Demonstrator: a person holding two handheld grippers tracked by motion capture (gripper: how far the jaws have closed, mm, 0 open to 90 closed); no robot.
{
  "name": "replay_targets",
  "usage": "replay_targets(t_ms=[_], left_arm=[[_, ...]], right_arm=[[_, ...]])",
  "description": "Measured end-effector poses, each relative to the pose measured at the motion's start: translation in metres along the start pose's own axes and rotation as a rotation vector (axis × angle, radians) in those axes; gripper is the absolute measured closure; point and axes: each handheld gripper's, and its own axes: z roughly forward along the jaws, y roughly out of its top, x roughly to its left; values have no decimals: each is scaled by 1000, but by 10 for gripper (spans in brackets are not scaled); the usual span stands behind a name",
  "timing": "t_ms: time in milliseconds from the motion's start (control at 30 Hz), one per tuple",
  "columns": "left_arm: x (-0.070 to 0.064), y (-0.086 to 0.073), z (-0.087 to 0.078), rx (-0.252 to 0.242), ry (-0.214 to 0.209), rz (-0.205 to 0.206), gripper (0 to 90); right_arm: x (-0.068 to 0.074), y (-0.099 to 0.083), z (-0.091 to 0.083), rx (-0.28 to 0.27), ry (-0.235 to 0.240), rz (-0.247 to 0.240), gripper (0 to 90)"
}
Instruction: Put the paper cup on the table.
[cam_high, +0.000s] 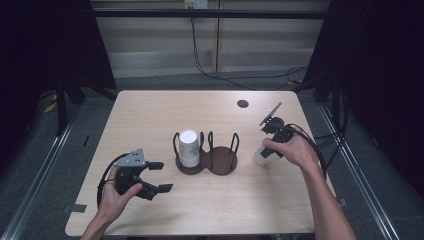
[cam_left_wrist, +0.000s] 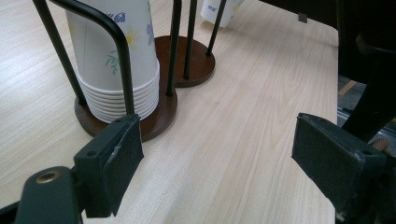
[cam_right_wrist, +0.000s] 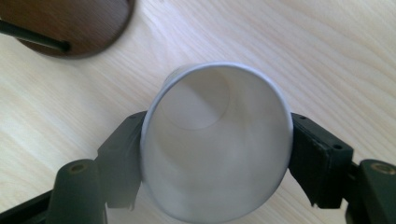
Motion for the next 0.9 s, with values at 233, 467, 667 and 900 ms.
replay_targets(t_ms=[233,467,667,900], left_arm=[[-1,0,1,-4,1,-8,163],[0,-1,1,7,2,-2,162],[1,0,0,5,4,-5,163],[1,-1,-1,1,6,-6,163]], right_arm=[[0,6,7,42,-15,-7,259],[1,11,10,12,-33,-4,232],[2,14,16,-32,-27,19,218],[3,13,22,-31,-20,25,201]])
